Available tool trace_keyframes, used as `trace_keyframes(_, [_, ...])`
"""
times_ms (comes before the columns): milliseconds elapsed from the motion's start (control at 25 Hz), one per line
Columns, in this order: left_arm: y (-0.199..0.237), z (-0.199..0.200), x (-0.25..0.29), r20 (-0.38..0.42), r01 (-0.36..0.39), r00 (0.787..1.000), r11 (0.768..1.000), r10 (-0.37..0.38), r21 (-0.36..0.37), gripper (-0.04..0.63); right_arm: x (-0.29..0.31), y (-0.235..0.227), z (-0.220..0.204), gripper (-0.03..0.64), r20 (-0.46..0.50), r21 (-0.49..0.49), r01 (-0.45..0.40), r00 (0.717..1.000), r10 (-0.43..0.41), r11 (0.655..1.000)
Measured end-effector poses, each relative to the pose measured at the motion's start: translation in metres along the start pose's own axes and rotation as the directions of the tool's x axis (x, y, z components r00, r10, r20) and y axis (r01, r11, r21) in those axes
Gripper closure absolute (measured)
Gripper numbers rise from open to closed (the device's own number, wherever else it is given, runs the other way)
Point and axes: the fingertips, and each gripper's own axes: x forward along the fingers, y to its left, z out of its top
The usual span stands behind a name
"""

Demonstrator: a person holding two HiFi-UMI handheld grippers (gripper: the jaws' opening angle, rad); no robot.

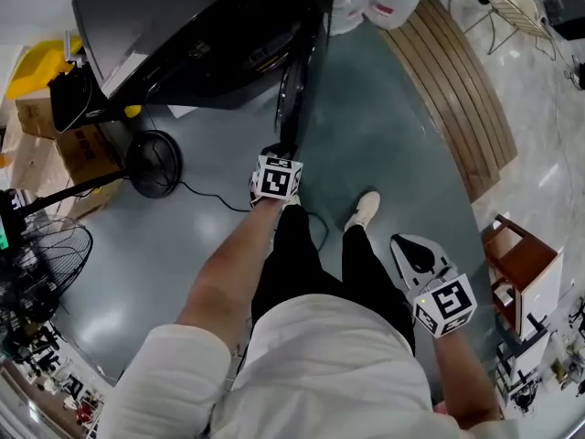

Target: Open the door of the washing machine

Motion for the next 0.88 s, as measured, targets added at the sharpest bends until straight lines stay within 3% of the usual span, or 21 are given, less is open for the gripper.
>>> trace_keyframes(360, [-0.062, 0.01, 0.022, -0.021, 0.025, 0.999, 0.998, -0.026, -0.051, 0.494, -0.027, -0.032, -0.015, 0.607, 0.03, 0.041, 0.026, 0.999, -0.028, 0.999])
trace_keyframes(880, [-0.14, 0.042, 0.058, -0.04, -0.001, 0.999, 0.975, -0.008, -0.223, 0.494, -0.07, -0.076, -0.043, 0.607, 0.073, 0.122, 0.078, 0.993, -0.087, 0.989])
